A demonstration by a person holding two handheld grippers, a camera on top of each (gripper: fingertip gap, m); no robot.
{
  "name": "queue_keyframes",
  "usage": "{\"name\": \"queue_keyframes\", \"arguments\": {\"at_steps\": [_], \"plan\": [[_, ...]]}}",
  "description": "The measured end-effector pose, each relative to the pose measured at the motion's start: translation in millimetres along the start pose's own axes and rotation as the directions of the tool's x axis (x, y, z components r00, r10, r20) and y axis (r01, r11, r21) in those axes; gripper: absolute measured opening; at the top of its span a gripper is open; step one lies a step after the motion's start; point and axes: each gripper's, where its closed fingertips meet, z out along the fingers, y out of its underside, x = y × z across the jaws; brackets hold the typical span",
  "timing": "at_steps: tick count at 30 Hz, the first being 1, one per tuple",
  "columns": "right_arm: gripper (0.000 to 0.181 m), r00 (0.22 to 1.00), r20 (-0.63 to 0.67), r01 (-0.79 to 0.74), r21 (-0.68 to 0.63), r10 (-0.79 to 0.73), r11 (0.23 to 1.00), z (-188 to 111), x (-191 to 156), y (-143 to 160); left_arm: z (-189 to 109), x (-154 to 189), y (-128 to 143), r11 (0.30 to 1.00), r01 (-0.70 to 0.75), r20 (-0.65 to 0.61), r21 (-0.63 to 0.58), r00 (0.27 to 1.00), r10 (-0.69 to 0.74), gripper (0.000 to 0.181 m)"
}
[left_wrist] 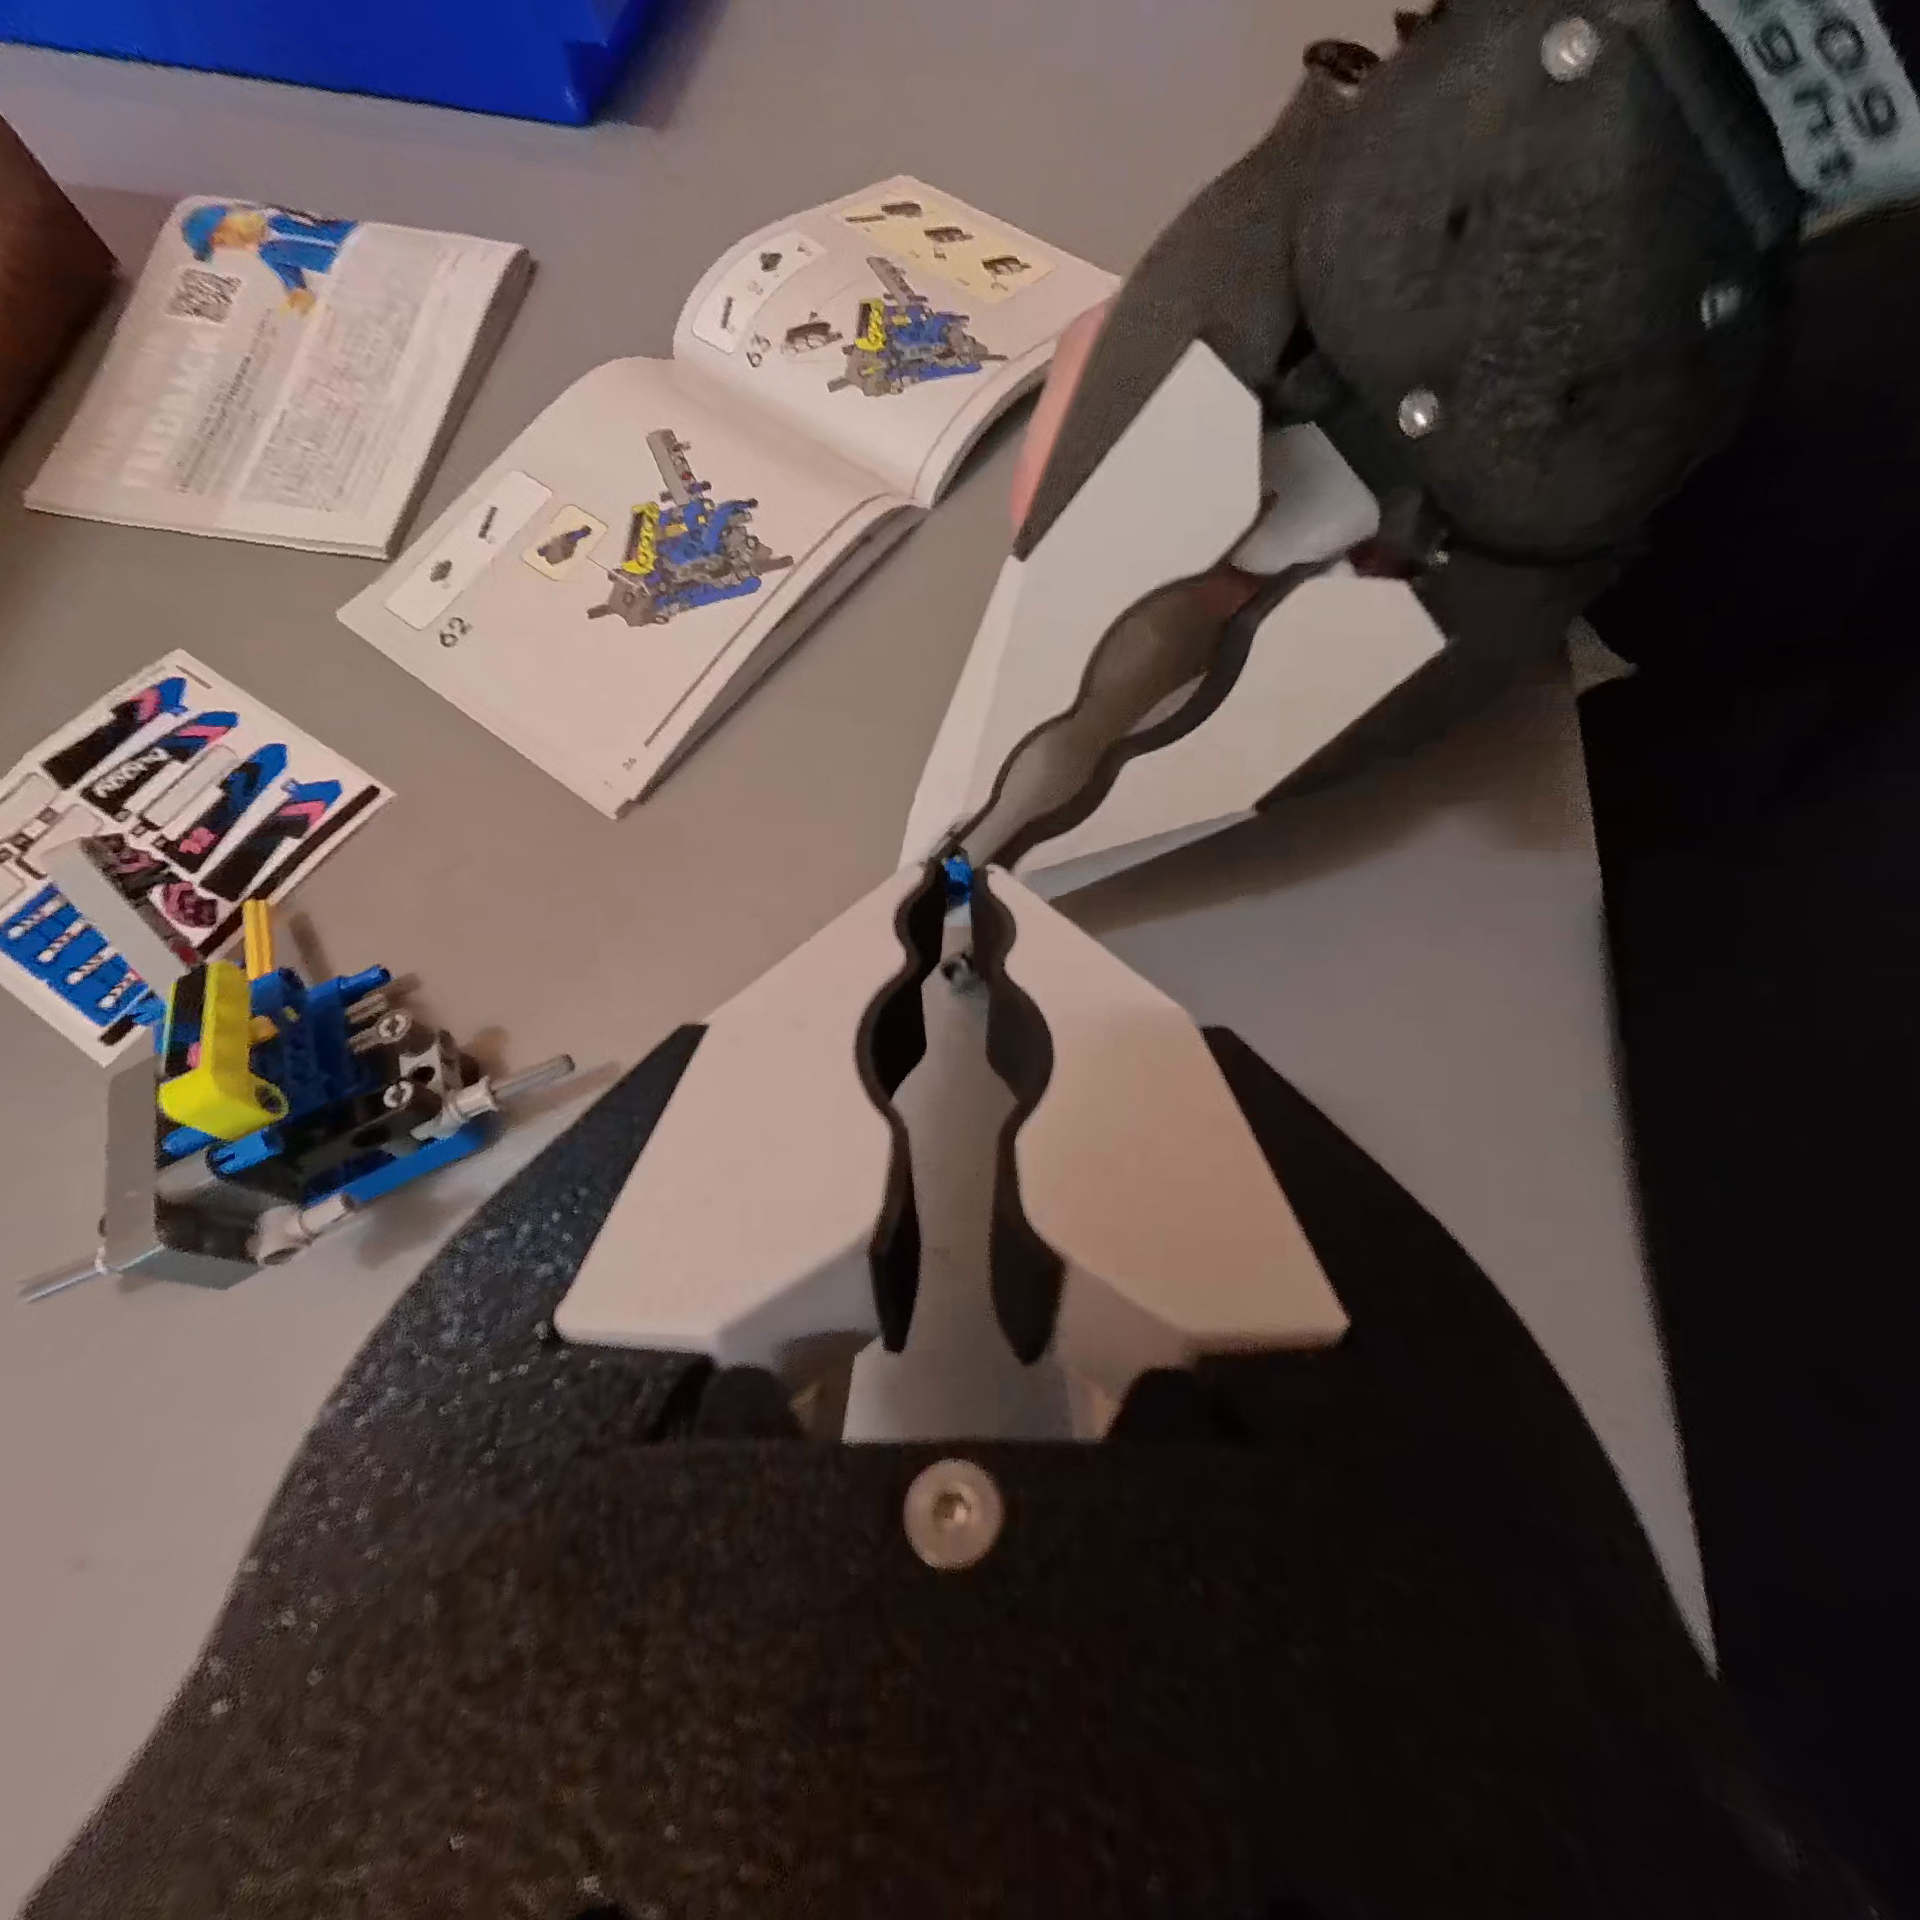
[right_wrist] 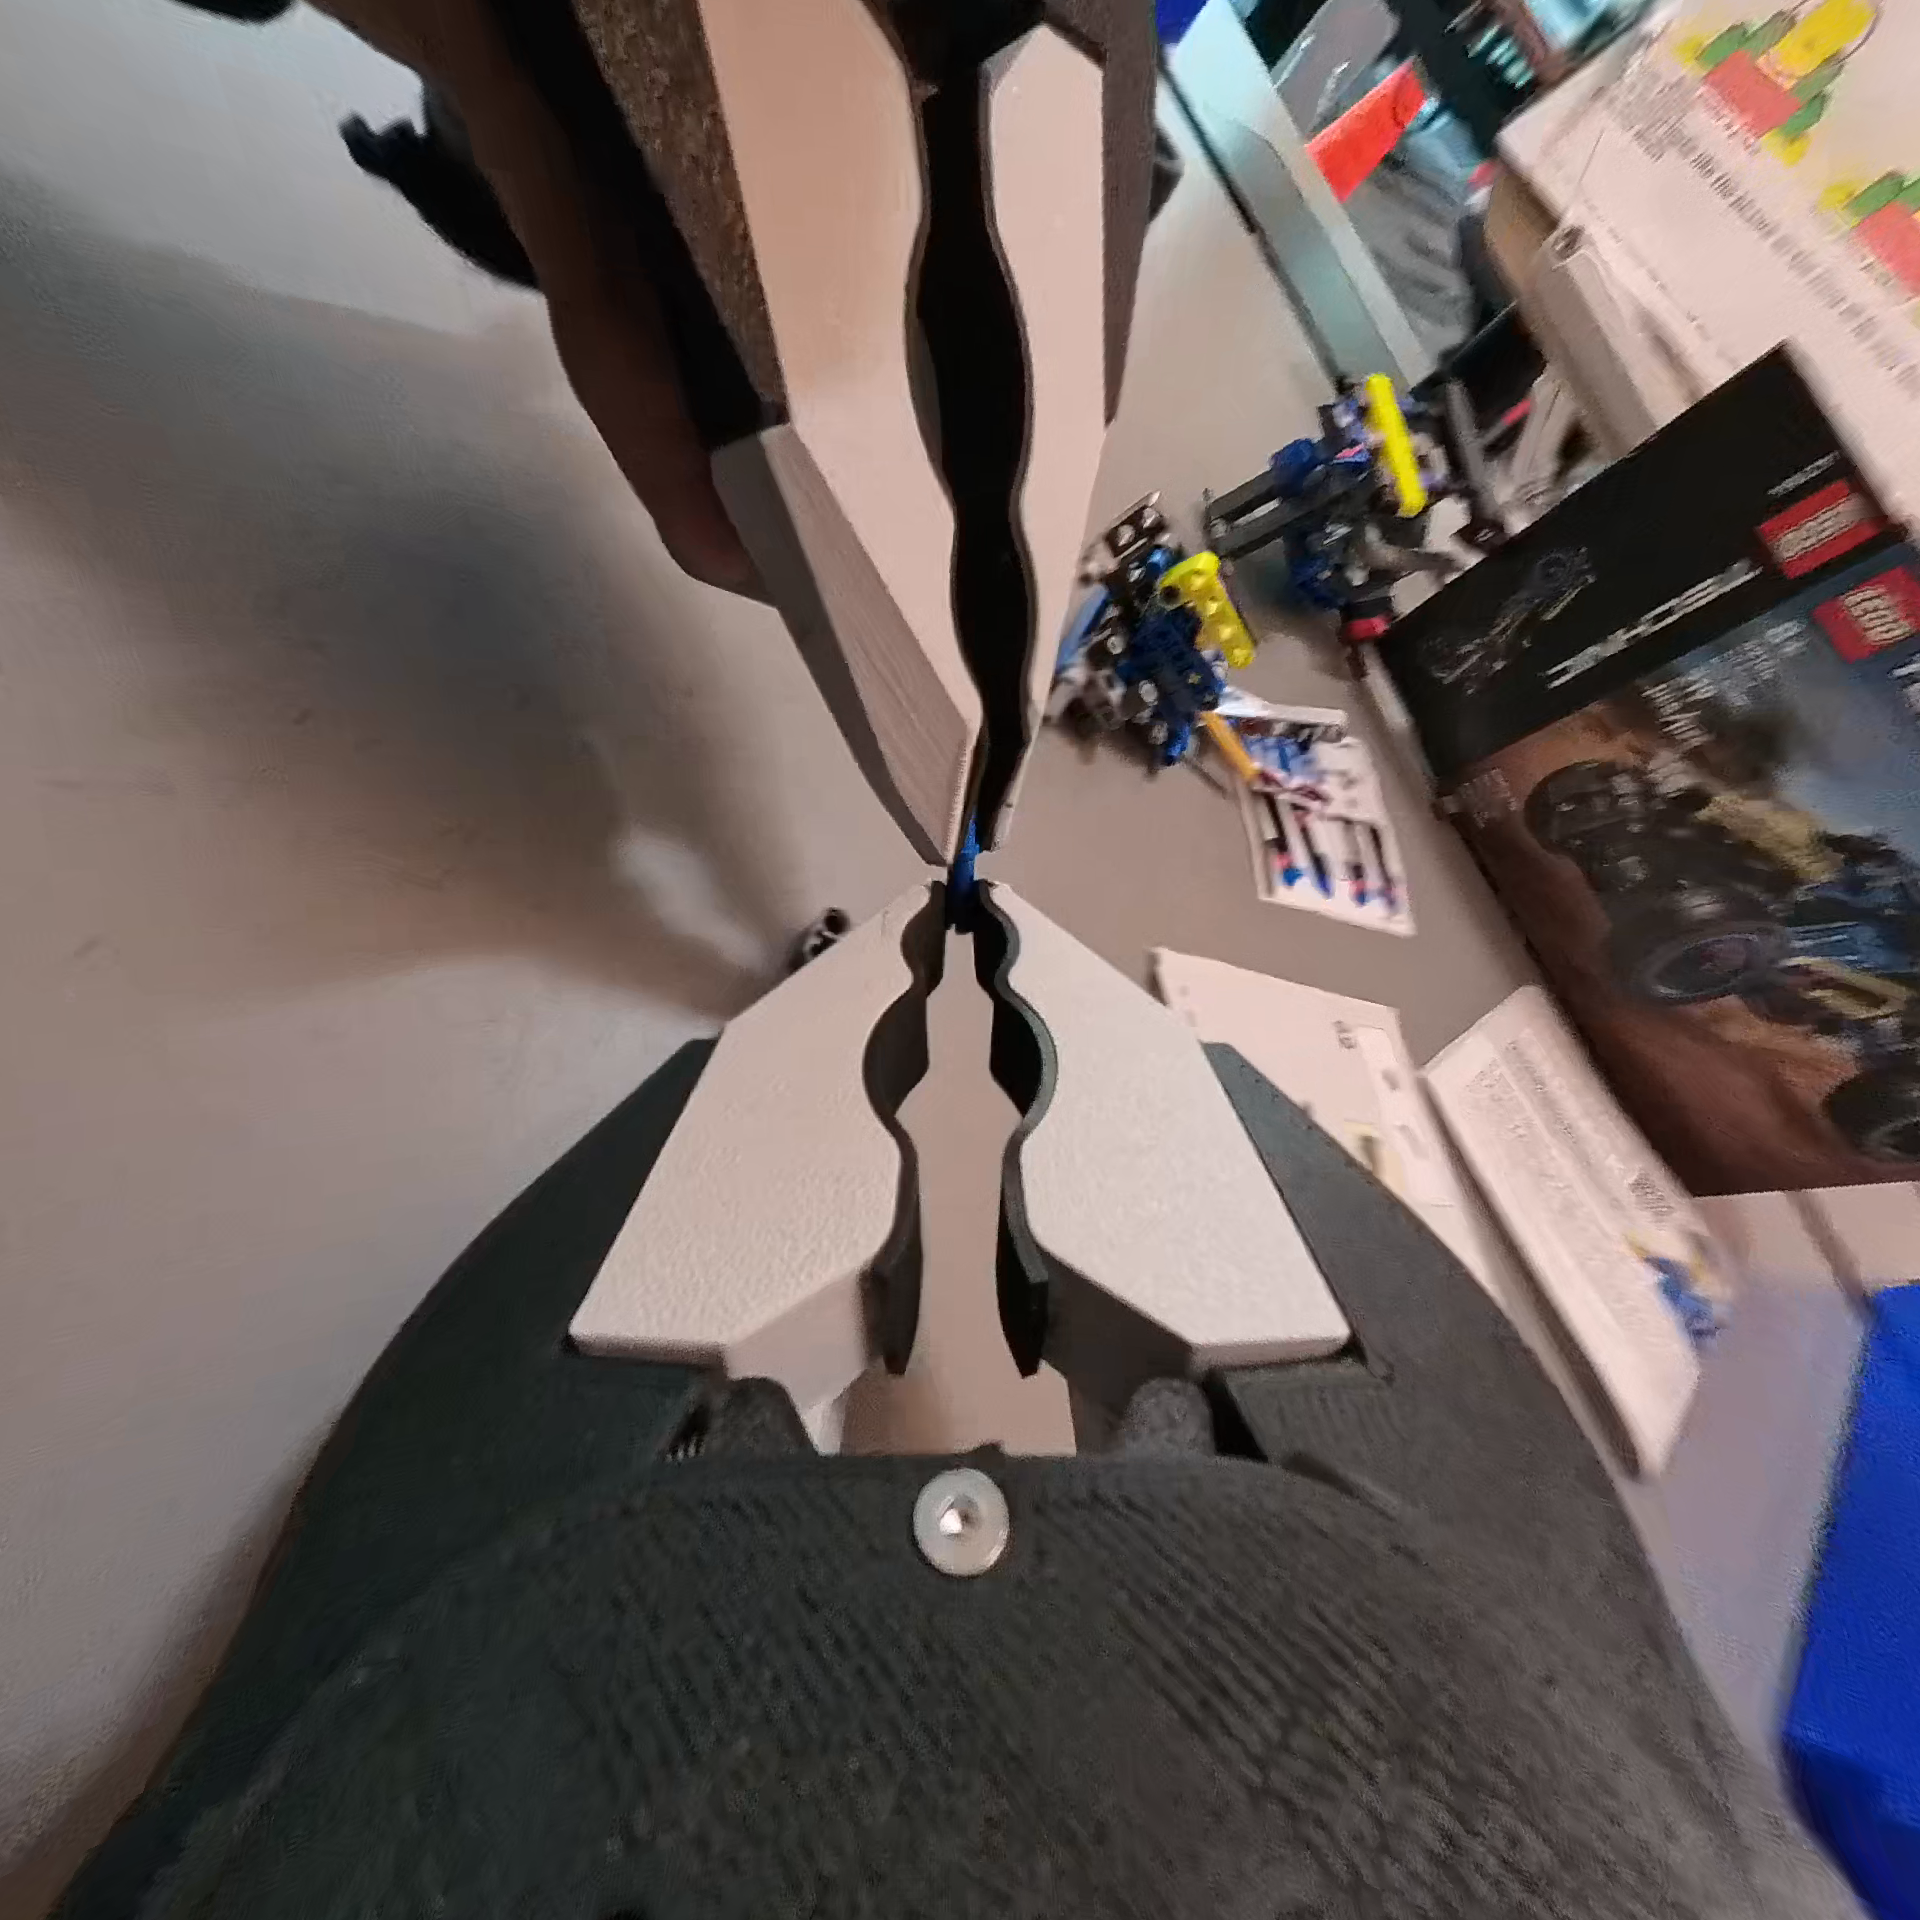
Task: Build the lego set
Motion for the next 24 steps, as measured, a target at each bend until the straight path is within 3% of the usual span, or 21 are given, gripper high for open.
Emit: {"name": "queue_keyframes", "arguments": {"at_steps": [3, 5, 11, 14, 24], "plan": [[0.023, 0.965, 0.163, -0.201, -0.055, 0.208, 0.978, -2, -17, 7, -5, 0, 2, 0.999, -0.028, -0.03, -0.028, 0.999, 0.028, 0.002], [0.028, 0.943, 0.183, -0.263, -0.101, 0.277, 0.96, -3, -21, 15, -6, 3, 6, 0.994, -0.083, -0.077, -0.068, 0.994, 0.077, 0.002], [0.018, 0.931, 0.202, -0.282, -0.132, 0.304, 0.95, 6, -27, 20, -1, -2, 18, 0.927, -0.298, -0.174, -0.227, 0.949, 0.263, 0.002], [0.007, 0.902, 0.272, -0.306, -0.143, 0.334, 0.941, 6, -32, 18, -3, -5, 16, 0.884, -0.387, -0.229, -0.261, 0.915, 0.333, 0.002], [0.006, 0.834, 0.416, -0.328, -0.153, 0.362, 0.932, 17, -29, 14, -5, -10, 25, 0.698, -0.636, -0.406, -0.329, 0.763, 0.504, 0.001]]}}
